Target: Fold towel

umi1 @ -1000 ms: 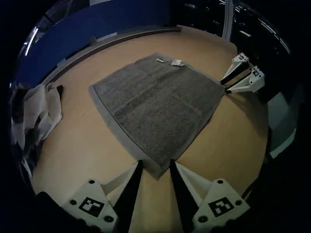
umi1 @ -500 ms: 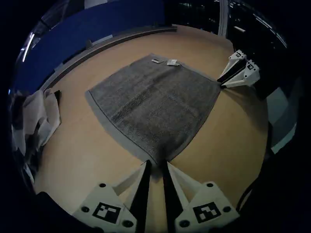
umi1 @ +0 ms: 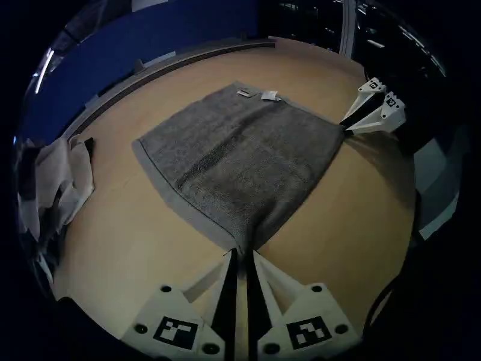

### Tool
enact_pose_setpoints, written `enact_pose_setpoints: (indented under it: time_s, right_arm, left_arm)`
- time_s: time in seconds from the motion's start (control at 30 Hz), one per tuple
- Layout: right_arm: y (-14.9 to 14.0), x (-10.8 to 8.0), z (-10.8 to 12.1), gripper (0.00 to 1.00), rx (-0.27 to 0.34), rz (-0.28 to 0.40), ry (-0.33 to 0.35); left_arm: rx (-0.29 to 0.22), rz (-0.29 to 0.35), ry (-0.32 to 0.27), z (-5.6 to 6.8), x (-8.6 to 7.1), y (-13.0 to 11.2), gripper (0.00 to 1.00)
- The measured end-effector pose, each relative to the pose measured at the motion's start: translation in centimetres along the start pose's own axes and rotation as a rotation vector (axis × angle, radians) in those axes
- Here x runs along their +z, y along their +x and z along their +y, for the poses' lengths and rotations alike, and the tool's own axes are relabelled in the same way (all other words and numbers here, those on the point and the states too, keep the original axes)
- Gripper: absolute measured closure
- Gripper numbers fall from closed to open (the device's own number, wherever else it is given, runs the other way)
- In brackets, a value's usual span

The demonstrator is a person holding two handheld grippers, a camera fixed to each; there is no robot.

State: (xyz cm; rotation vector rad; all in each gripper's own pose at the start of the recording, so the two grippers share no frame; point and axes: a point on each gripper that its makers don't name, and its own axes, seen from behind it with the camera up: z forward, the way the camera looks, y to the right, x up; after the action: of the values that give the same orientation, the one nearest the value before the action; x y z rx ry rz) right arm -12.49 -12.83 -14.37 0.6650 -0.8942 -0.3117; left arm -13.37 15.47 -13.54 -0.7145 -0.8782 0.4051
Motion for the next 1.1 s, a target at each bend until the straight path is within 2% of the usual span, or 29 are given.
enact_pose_setpoints:
  time_s: [0.57, 1.1]
  right_arm:
    - [1.3, -1.3, -0.2, 0.86, -0.001, 0.02, 0.002]
    - [4.2, -4.7, -0.1, 0.86, -0.016, 0.07, -0.006]
  left_arm:
    - [-0.031, 0.015, 0.017, -0.5, -1.4, 1.1, 0.91]
    - [-0.072, 0.042, 0.033, -0.8, -4.3, 3.4, 0.91]
